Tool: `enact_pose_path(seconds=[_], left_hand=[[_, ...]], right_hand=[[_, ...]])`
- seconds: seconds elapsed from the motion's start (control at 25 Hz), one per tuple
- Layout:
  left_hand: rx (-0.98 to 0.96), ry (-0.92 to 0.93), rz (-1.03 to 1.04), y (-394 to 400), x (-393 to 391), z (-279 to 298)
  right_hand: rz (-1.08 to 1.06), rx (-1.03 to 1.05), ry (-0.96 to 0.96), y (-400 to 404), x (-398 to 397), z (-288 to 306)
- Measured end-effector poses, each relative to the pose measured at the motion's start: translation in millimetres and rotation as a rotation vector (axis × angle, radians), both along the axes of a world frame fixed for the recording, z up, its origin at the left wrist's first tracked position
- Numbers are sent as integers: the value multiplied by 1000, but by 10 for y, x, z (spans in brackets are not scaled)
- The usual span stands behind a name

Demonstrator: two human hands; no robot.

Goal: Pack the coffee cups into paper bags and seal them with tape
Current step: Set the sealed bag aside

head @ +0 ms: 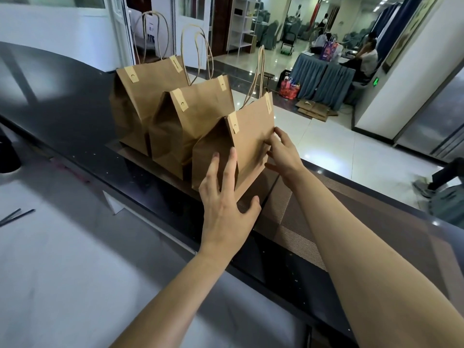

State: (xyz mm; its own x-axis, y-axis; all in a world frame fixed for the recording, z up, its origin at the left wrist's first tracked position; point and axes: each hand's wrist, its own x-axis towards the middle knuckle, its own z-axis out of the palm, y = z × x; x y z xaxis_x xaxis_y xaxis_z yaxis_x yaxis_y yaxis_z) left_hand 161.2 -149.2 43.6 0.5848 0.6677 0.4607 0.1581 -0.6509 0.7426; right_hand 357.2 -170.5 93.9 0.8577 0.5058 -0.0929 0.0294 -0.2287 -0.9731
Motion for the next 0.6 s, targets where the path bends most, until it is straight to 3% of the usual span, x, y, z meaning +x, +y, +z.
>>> enact_pose_path(seconds=[0.6], left_hand=[[-66,6,-50,76,52,-15]], right_hand=[[62,-18,-59,92,-33,-58]])
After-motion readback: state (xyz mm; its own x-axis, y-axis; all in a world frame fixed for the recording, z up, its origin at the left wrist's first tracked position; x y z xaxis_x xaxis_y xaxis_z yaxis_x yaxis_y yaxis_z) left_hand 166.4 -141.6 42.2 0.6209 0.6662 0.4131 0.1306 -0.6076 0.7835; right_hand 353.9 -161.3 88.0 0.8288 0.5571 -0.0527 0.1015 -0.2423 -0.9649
